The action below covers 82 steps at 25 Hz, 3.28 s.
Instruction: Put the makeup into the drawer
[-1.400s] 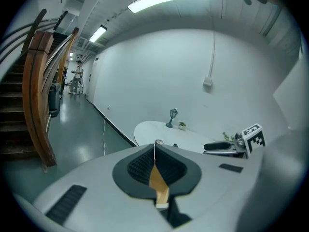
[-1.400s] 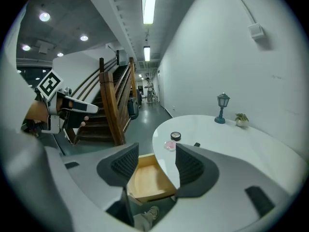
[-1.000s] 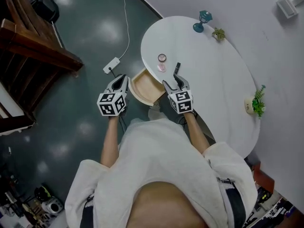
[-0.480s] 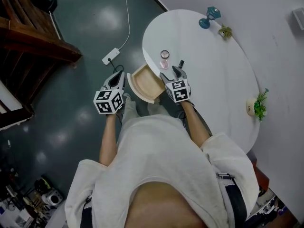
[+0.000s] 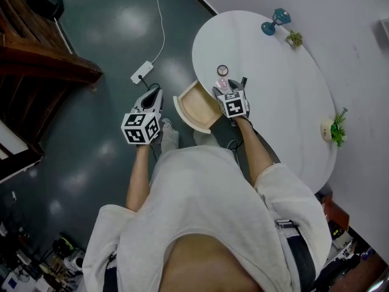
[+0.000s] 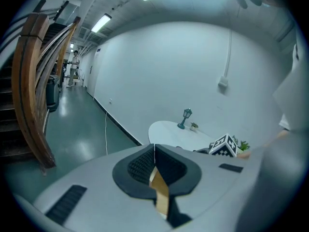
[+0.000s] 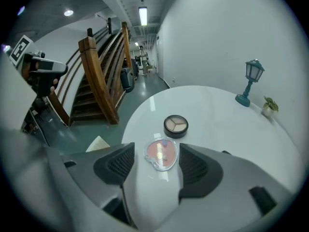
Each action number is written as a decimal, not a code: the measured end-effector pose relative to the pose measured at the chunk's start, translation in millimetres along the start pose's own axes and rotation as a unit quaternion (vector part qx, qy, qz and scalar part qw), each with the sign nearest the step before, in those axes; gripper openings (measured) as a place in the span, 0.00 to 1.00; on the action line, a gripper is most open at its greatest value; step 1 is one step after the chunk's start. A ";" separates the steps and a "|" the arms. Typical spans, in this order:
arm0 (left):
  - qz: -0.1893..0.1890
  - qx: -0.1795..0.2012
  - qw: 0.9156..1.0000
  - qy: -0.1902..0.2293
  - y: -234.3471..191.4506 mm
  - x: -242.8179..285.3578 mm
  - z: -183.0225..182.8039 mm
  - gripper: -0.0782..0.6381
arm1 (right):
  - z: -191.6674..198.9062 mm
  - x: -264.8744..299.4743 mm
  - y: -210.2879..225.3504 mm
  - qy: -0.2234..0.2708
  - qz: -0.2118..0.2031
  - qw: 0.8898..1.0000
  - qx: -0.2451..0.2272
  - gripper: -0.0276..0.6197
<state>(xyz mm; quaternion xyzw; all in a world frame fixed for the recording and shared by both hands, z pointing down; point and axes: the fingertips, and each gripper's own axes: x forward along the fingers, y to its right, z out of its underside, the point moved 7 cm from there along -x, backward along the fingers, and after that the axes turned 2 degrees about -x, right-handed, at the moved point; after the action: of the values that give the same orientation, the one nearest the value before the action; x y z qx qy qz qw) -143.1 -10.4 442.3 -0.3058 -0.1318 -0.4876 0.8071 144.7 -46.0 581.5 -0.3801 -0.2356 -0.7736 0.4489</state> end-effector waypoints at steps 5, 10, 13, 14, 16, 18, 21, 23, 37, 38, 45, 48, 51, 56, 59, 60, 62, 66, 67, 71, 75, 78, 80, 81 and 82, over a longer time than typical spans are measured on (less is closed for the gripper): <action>0.013 0.003 1.000 -0.010 -26.2 -2.0 -6.1 0.13 | -2.2 10.2 3.3 -0.014 0.028 0.999 0.043 0.46; 0.020 0.004 1.000 -0.018 -43.7 -1.1 -8.7 0.13 | -2.2 13.1 5.0 -0.015 0.039 0.998 0.052 0.43; 0.026 0.006 0.999 -0.020 -49.2 0.6 -10.6 0.13 | -2.7 13.9 3.9 -0.020 0.037 0.998 0.051 0.40; 0.029 0.007 0.999 -0.020 -49.7 1.2 -11.7 0.13 | -3.4 14.1 3.4 -0.024 0.037 0.998 0.052 0.40; 0.033 0.008 0.999 -0.020 -49.0 3.3 -13.8 0.12 | -4.4 14.4 3.2 -0.029 0.036 0.998 0.051 0.40; 0.037 0.009 0.999 -0.020 -46.1 5.8 -14.5 0.13 | -3.4 12.6 2.4 -0.029 0.035 0.998 0.047 0.40; 0.040 0.011 0.999 -0.021 -43.6 6.4 -13.0 0.13 | -3.7 3.7 -5.7 -0.014 0.032 0.999 0.037 0.40; 0.040 0.009 0.999 -0.022 -43.6 5.7 -11.5 0.13 | -7.3 -4.1 -14.1 0.004 0.027 0.999 0.032 0.40; 0.012 -0.014 1.000 -0.024 -44.1 -9.9 16.1 0.13 | -25.2 -32.3 -100.7 0.073 -0.075 0.994 -0.032 0.40; 0.008 -0.017 1.000 -0.024 -44.8 -11.8 18.2 0.13 | -26.5 -31.0 -105.1 0.073 -0.082 0.993 -0.036 0.40; -0.019 -0.035 0.999 -0.022 -55.3 -23.2 32.8 0.13 | -32.7 -12.5 -128.7 0.069 -0.128 0.987 -0.070 0.40; -0.031 -0.046 0.998 -0.023 -61.2 -27.5 38.9 0.13 | -27.4 0.6 -135.8 0.051 -0.142 0.985 -0.080 0.40; -0.041 -0.058 0.997 -0.026 -68.4 -31.0 45.4 0.12 | -14.8 20.5 -141.4 0.023 -0.153 0.984 -0.085 0.40; -0.046 -0.073 0.996 -0.034 -78.4 -25.6 54.6 0.13 | 11.7 67.7 -136.5 -0.043 -0.158 0.984 -0.076 0.40; -0.051 -0.082 0.995 -0.038 -86.6 -21.1 58.6 0.13 | 29.8 94.2 -134.5 -0.089 -0.163 0.980 -0.076 0.40; -0.052 -0.084 0.994 -0.040 -89.8 -19.2 59.3 0.13 | 35.4 103.0 -133.6 -0.101 -0.162 0.979 -0.076 0.40; -0.053 -0.086 0.994 -0.044 -96.0 -15.3 60.5 0.13 | 45.8 121.2 -131.4 -0.126 -0.158 0.976 -0.077 0.40; -0.056 -0.088 0.993 -0.057 -106.5 -8.7 65.3 0.13 | 68.6 159.2 -127.1 -0.173 -0.154 0.970 -0.081 0.40; -0.057 -0.089 0.993 -0.061 -109.0 -7.6 66.8 0.13 | 73.8 168.2 -126.3 -0.181 -0.154 0.968 -0.081 0.40; -0.062 -0.097 0.991 -0.071 -120.3 -5.1 74.9 0.13 | 86.6 200.1 -124.7 -0.202 -0.148 0.964 -0.086 0.40; -0.065 -0.105 0.989 -0.081 -128.9 -5.2 83.5 0.13 | 94.7 215.2 -128.8 -0.219 -0.142 0.961 -0.094 0.40; -0.065 -0.105 0.989 -0.085 -130.4 -3.3 85.5 0.13 | 104.7 221.0 -126.7 -0.231 -0.132 0.959 -0.101 0.40; -0.065 -0.104 0.989 -0.086 -130.3 -2.6 86.1 0.13 | 108.2 222.1 -125.1 -0.231 -0.127 0.959 -0.103 0.40; -0.064 -0.104 0.989 -0.086 -130.5 -2.7 86.3 0.13 | 108.6 221.9 -125.4 -0.229 -0.127 0.959 -0.105 0.40; -0.064 -0.104 0.989 -0.086 -131.0 -3.0 86.2 0.13 | 108.6 221.9 -126.1 -0.227 -0.129 0.959 -0.107 0.40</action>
<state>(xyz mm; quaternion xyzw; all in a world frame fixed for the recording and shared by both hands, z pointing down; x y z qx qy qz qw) -250.9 1.2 555.7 -0.4197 -0.1686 -0.5209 0.7239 7.1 -22.5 821.1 -0.5581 -0.2937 -0.7389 0.2370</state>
